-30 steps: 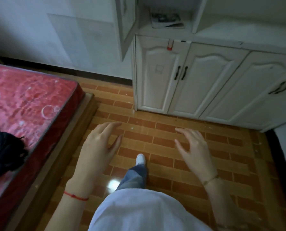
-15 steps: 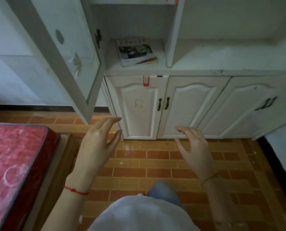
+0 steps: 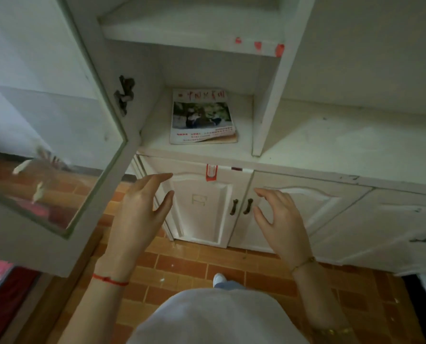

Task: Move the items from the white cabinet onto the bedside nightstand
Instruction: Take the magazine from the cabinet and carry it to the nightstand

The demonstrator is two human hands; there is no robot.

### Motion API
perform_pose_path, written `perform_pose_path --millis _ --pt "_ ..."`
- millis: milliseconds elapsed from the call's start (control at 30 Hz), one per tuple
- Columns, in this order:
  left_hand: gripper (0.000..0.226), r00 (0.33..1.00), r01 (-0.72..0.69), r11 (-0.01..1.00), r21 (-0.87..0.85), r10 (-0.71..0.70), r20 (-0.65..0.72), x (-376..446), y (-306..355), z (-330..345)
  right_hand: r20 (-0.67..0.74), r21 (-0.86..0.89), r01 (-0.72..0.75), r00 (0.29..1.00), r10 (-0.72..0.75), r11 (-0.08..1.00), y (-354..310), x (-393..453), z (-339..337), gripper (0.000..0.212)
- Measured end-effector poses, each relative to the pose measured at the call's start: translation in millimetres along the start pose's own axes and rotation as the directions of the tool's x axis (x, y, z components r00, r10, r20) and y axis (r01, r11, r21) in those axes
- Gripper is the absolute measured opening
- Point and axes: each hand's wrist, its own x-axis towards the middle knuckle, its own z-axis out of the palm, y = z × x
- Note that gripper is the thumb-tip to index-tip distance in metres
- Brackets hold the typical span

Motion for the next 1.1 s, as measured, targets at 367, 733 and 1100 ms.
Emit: perform_pose_path --millis 367,733,1100 --pt "0.036 0.962 0.234 0.972 -0.019 -0.234 -0.140 120 -15 53 0.054 0.091 0.203 0.977 -0.208 0.975 9 161 32 0.039" --pt "0.044 0.938 0.346 0.938 -0.011 -0.346 -0.012 212 -62 107 0.170 -0.058 -0.072 0.982 0.081 0.996 18 264 103 0.041" --pt "0.025 0.948 0.308 0.951 -0.011 -0.306 0.088 223 -89 124 0.142 -0.044 -0.170 0.974 0.175 0.984 27 262 122 0.038"
